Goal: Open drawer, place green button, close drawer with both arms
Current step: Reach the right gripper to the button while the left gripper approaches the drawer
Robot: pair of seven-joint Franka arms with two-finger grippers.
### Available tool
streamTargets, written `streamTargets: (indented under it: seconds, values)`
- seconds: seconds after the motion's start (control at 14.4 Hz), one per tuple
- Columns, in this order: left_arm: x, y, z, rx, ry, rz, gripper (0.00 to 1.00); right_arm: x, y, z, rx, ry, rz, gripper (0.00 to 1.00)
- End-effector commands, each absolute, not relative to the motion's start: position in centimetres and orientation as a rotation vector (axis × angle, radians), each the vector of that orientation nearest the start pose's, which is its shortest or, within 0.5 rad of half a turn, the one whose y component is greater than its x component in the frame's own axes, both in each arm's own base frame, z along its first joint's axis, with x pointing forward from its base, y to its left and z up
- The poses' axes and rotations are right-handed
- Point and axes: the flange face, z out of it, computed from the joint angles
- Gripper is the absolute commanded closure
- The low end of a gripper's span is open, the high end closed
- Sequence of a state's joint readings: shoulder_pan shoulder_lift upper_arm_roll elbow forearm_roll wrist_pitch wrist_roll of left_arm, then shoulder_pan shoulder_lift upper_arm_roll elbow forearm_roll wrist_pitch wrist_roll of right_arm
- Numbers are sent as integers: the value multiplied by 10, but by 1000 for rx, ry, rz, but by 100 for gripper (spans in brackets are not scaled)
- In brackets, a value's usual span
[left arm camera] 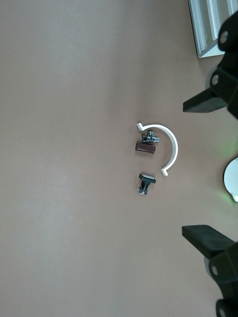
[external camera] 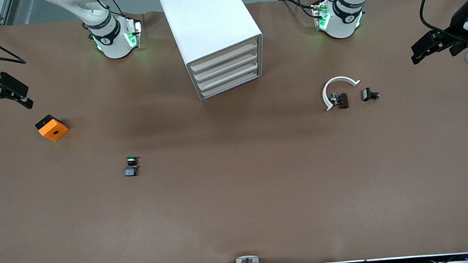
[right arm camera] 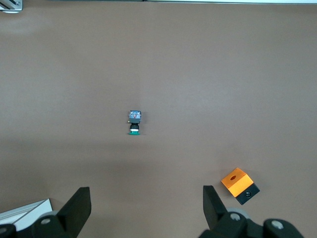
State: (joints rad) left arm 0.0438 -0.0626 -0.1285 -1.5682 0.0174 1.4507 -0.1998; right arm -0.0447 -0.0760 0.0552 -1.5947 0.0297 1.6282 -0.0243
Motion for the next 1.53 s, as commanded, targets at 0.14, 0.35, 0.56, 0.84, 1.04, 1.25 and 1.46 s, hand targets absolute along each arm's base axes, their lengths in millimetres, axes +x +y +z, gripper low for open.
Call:
streamTargets:
  seconds: [0.14,0.35,0.56,0.84,1.04,1.25,1.46]
  values:
    - [527,-42,648,-3094,-155,92,0,538,9,665,-3129,-63,-180,0]
    - [552,-38,625,-3090,-156,149,0,538,9,665,-3129,-65,-180,0]
    - [581,-43,603,-3090,-134,217,0,538,8,665,-3129,-60,-183,0]
    - [611,-60,535,-3081,-132,364,0,548,10,651,-3121,-50,-153,0]
    - [629,-95,496,-3094,-325,366,0,569,17,620,-3121,-87,-68,0]
    - [637,-141,453,-3086,-614,463,0,592,41,578,-3118,-149,36,0]
    - [635,-189,409,-2991,-801,538,0,619,61,538,-3107,-200,82,0]
